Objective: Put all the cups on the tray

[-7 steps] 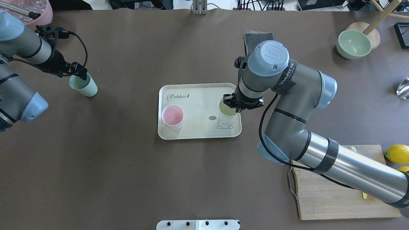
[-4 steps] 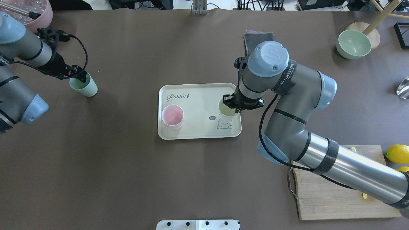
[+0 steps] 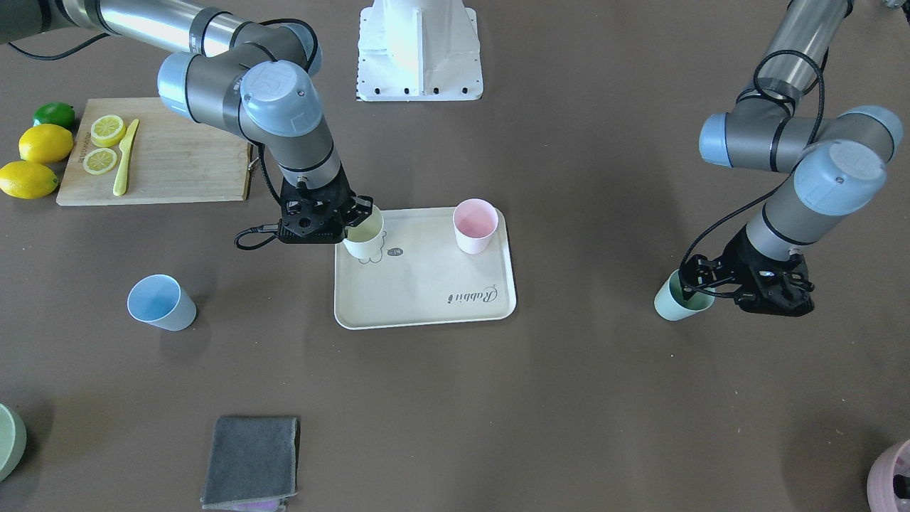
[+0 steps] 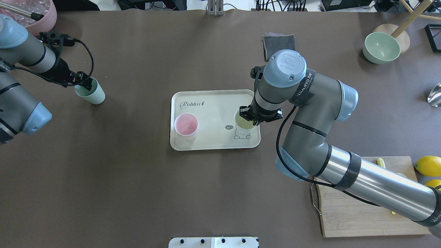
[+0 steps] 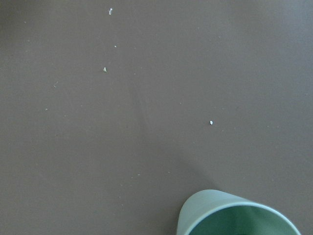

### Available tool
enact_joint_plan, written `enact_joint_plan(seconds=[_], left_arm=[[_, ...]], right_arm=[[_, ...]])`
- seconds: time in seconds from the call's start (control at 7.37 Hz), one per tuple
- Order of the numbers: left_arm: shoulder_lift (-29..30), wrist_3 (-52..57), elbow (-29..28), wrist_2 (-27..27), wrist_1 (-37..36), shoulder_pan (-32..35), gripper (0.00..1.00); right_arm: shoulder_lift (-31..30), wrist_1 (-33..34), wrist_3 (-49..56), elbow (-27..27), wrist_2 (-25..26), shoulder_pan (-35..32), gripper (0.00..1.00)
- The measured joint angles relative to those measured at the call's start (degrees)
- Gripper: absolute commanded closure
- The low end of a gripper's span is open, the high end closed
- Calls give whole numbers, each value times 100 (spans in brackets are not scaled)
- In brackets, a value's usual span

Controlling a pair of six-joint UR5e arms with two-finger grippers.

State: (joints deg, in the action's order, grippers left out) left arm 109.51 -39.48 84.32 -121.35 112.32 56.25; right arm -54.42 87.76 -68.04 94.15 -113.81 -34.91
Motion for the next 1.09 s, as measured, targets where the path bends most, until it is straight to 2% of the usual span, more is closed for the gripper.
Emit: enact_joint_plan(seconds=[0.27, 0.41, 0.54, 0.68, 0.81, 0.95, 1.09], left_arm=[[-6, 1, -6, 17, 0, 0, 18], [-7, -1, -19, 26, 0, 0, 26], [-12, -7, -38, 32, 0, 0, 84], [-13, -23, -59, 35, 0, 0, 100], [-11, -44, -79, 30, 0, 0, 100], [-7, -63, -77, 17, -2, 0, 100], [7, -93, -70, 4, -4, -10, 100]], right_arm=[[9, -149, -5, -78, 20, 54, 100], [11, -231, -5, -130, 26, 73, 100], [13, -309, -2, -189, 37, 83, 100], [19, -363, 0, -240, 53, 85, 100], [21, -389, -1, -262, 62, 88, 81], [22, -399, -7, -270, 67, 78, 29], [28, -401, -17, -267, 67, 38, 0]])
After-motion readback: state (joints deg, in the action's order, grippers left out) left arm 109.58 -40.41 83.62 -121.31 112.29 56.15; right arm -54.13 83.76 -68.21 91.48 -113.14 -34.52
